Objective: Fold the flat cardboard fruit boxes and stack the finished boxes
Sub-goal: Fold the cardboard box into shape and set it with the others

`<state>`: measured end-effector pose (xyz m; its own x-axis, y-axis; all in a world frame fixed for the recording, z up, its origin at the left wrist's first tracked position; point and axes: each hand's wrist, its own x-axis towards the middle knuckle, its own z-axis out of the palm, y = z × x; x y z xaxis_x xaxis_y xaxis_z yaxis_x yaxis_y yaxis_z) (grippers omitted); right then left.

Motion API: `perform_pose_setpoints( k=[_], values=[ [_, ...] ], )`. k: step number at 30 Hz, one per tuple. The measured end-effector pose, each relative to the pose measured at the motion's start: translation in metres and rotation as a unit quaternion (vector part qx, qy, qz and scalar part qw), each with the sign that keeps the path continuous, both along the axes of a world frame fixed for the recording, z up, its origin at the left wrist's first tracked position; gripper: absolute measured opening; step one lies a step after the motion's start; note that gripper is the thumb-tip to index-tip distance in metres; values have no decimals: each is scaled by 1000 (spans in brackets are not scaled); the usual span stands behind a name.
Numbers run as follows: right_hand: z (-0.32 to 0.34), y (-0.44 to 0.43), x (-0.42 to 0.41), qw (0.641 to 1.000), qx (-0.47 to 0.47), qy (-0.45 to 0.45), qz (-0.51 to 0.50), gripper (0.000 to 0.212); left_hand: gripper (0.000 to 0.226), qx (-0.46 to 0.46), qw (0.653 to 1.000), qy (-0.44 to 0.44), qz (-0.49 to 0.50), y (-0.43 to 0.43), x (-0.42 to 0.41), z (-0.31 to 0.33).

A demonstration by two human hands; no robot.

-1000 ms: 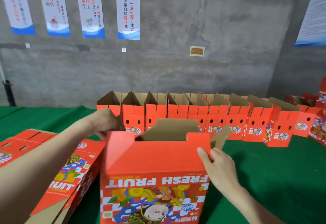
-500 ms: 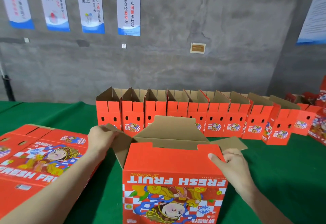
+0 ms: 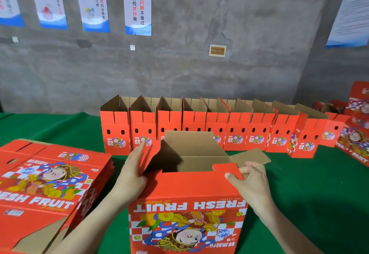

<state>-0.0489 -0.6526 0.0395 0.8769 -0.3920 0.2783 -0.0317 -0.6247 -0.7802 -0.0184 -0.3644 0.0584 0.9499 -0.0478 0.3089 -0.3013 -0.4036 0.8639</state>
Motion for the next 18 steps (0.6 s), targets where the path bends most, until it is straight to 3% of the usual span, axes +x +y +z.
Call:
perform_pose_setpoints(
  k=[2,3,5,8,10,13,18],
  values=[
    [-1,-1,-2,999,-29,-10,13,74,87,162,985,-49,2,3,2,-2],
    [0,0,-4,998,-49,-15,24,82,85,208,977,-55,9,4,4,-4],
    [2,1,-6,996,-76,-14,36,77,80,254,966,-52,21,5,8,-2],
    [2,0,-5,991,-126,-30,33,65,77,202,977,-62,-21,3,12,0],
    [6,2,-5,969,-243,-24,44,62,82,176,982,-58,-32,0,13,-1],
    [23,1,2,907,-398,45,126,75,93,170,984,-51,-34,-1,15,-2],
    [54,10,22,847,-462,185,186,98,86,209,974,-83,-29,1,16,-2]
  ],
)
